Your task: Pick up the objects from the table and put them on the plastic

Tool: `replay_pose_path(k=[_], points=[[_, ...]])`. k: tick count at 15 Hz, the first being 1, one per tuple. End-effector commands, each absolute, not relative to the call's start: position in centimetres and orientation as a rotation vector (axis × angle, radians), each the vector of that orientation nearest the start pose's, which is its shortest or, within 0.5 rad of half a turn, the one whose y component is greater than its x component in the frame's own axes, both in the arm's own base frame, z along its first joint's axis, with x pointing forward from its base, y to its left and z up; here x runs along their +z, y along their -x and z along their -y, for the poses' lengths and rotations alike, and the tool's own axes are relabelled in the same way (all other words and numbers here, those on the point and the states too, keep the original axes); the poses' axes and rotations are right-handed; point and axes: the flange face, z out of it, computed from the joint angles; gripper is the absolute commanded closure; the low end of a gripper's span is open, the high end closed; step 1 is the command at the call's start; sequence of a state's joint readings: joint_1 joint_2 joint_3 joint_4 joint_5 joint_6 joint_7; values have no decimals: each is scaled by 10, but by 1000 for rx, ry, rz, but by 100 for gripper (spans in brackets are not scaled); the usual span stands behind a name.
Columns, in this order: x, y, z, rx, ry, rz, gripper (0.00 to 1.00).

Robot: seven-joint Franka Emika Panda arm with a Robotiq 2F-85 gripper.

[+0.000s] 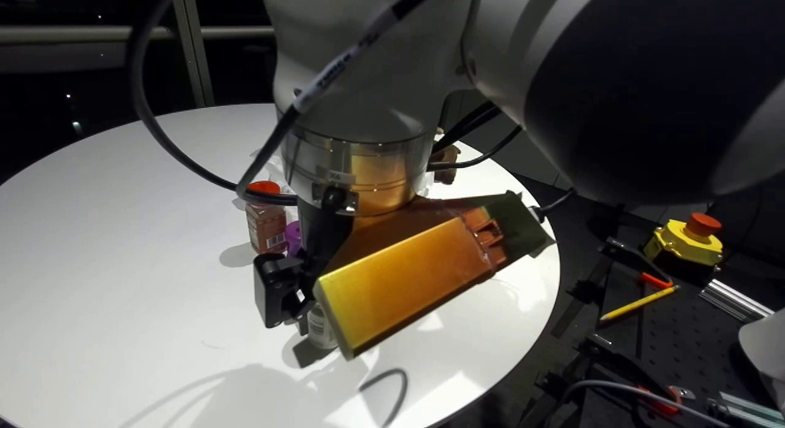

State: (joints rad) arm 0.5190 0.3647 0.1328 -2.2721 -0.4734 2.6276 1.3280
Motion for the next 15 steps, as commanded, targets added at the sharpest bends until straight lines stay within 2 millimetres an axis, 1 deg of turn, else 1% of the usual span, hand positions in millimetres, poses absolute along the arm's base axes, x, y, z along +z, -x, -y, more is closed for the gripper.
replay_pose_path(k=[1,4,5,6,7,8,10,12,13,15], points=[[188,-431,-332,-272,3178,-446,0],[183,-439,-329,-294,3171,-463,0],[181,-443,-327,-290,3167,-480,7],[181,-445,-326,-286,3167,-487,26],[180,-447,-325,-279,3170,-497,32],[178,-447,-325,-272,3174,-498,44],[180,-445,-324,-266,3183,-498,62],[183,-443,-323,-260,3187,-499,77],[187,-443,-322,-267,3188,-501,79],[195,-445,-317,-278,3188,-521,79]])
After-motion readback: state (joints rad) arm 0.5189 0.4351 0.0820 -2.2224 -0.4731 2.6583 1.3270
